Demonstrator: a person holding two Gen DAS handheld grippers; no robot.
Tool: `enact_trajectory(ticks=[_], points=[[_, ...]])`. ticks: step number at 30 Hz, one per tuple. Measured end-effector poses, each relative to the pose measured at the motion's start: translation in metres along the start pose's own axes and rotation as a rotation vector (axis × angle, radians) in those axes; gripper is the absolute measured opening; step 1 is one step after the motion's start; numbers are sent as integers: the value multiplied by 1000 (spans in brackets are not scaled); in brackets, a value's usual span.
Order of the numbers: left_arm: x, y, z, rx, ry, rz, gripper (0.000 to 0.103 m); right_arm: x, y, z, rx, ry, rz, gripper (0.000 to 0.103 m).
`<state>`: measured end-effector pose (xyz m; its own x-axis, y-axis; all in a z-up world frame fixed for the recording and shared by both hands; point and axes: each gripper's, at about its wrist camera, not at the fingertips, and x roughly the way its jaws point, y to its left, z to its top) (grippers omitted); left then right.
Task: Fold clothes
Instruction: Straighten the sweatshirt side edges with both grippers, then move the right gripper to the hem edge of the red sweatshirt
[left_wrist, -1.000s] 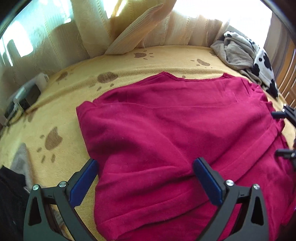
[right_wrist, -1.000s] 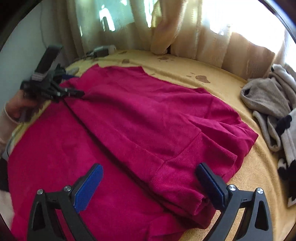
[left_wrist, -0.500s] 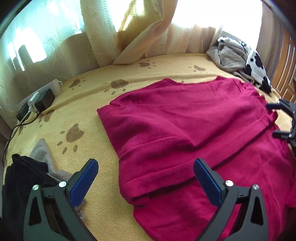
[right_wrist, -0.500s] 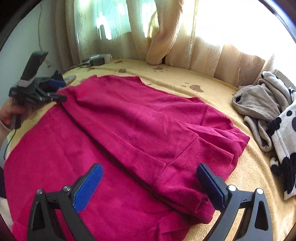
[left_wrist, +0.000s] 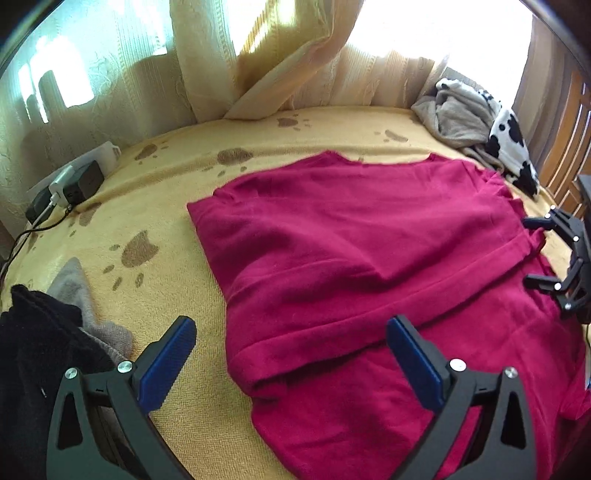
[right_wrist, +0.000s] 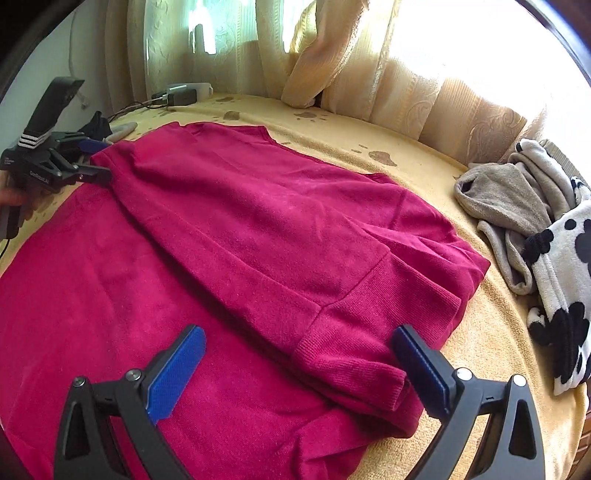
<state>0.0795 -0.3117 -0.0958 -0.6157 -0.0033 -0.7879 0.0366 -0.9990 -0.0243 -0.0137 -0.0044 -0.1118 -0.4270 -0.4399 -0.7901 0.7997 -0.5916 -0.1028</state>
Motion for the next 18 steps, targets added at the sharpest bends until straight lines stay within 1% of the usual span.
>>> enact_trajectory(ticks=[2,4,7,9,14,18], points=[[-9,-10,8,18,-31,-29,103,0,0,0,-1,1,-1,103],[-3,-25,14,62,-9,-77,103,0,1,1,-1,1,-1,103],[21,-40,16,97,43,-148,103,0,1,0,-2,1,-1,103],[35,-40,15,99,69,-144,103,0,1,0,-2,1,0,103],[41,-36,9,138,43,-119,103,-1,1,0,-1,1,3,103],[42,-44,1,198,22,-56,103,-2,1,0,-1,1,3,103]])
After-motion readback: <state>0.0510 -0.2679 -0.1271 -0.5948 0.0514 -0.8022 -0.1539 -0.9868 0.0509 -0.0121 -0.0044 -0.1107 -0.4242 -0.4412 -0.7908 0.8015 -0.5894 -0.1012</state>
